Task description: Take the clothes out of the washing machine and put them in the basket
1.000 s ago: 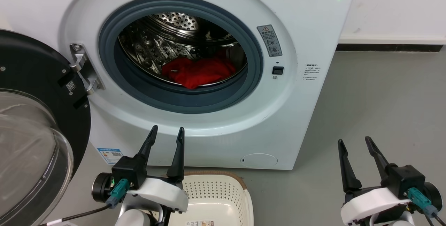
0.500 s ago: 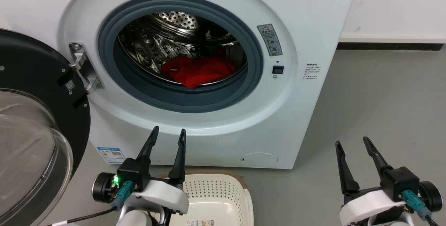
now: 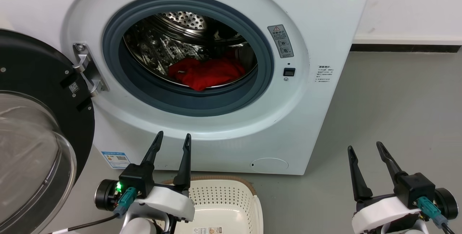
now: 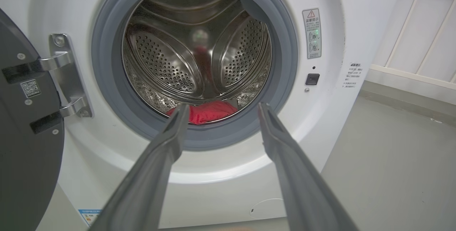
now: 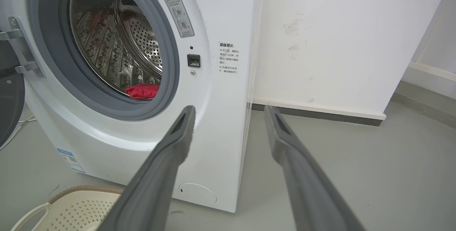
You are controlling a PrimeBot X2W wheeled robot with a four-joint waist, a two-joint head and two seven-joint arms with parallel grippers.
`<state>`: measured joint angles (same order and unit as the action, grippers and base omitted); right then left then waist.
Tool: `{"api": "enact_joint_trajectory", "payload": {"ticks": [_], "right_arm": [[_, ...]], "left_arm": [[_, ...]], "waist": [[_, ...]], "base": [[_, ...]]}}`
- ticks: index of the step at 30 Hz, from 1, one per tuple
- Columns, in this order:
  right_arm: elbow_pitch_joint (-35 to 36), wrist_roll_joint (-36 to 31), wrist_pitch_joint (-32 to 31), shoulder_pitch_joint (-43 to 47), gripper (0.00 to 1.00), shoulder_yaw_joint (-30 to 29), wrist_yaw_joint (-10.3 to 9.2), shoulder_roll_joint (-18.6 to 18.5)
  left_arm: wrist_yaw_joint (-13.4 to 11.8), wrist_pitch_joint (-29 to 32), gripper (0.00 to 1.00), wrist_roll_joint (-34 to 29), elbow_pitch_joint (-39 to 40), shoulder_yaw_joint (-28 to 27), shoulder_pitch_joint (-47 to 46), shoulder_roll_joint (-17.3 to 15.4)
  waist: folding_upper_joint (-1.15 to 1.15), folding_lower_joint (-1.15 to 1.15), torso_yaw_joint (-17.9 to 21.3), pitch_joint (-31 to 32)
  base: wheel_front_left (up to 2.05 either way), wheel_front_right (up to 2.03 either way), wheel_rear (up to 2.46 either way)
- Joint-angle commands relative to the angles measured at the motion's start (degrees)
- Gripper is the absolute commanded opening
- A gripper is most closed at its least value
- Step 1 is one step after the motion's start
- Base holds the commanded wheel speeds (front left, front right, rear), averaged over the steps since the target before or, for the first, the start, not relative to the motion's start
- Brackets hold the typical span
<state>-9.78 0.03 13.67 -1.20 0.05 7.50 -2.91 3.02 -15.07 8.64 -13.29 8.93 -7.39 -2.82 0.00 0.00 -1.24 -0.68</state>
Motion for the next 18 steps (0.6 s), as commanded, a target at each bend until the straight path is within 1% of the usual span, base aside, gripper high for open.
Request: {"api": "enact_joint_trajectory", "payload": {"ticks": [1, 9, 13, 18], "right_arm": [[-0.04, 0.15, 0.26, 0.20, 1.00, -0.01, -0.02, 0.05], [1.01, 0.26, -0.13, -1.71, 1.00, 0.46, -0.02, 0.05], [1.96, 0.31, -0.31, -3.37, 1.00, 1.06, -0.02, 0.06], [3.92, 0.66, -0.27, -5.53, 1.00, 1.65, -0.02, 0.05]], "left_arm": [[-0.21, -0.15, 1.00, -0.27, -0.07, 0.02, -0.57, -0.11], [-1.47, -0.15, 1.00, 0.58, -0.55, 0.91, -4.91, -0.10], [-2.17, -0.15, 1.00, 0.62, -1.47, 0.79, -8.60, -0.10], [-2.88, -0.15, 1.00, 0.17, -3.86, -1.06, -14.21, -0.10]], "waist": [[0.00, 0.00, -0.07, -0.11], [0.00, 0.00, 0.09, -3.15], [0.00, 0.00, 0.86, -6.02], [0.00, 0.00, 2.45, -10.75]], "base": [[0.00, 0.00, 0.00], [0.00, 0.00, 0.00], [0.00, 0.00, 0.00], [0.00, 0.00, 0.00]]}}
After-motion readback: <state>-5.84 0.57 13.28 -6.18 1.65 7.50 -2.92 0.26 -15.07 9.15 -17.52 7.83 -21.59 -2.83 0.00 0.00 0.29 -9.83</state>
